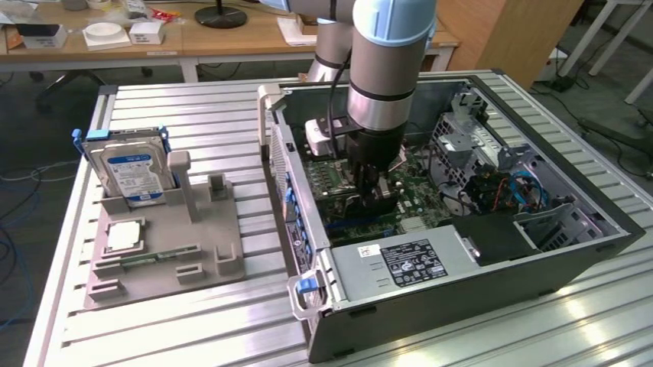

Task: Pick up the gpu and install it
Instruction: 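Insert the gpu into the slot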

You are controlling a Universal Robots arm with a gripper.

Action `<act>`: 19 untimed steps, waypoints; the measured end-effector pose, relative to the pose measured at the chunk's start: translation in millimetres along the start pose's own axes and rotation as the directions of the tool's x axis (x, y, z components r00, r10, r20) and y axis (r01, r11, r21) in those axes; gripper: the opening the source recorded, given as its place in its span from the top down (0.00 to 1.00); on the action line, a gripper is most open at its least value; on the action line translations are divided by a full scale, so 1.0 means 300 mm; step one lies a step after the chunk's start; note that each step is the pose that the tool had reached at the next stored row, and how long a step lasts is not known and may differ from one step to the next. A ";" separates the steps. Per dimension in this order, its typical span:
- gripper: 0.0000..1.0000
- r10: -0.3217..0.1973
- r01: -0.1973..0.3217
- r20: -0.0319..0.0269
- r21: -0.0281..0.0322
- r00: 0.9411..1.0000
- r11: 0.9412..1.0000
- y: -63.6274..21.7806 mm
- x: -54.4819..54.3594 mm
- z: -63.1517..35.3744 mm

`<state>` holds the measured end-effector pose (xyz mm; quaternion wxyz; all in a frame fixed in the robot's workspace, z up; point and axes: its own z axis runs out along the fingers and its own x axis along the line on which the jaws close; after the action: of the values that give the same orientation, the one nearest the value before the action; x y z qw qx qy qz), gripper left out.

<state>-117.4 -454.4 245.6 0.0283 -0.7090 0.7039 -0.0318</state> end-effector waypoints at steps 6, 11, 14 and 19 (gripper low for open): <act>0.74 0.000 0.000 0.005 0.000 1.000 1.000 0.000 0.000 0.003; 0.74 0.000 0.000 0.005 0.000 1.000 1.000 0.000 0.000 0.006; 0.74 0.000 0.000 0.005 0.000 1.000 1.000 0.000 0.000 0.008; 0.74 0.000 0.000 0.005 0.000 1.000 1.000 0.001 0.000 0.012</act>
<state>-117.3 -454.3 242.0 0.0302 -0.7090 0.7039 -0.0299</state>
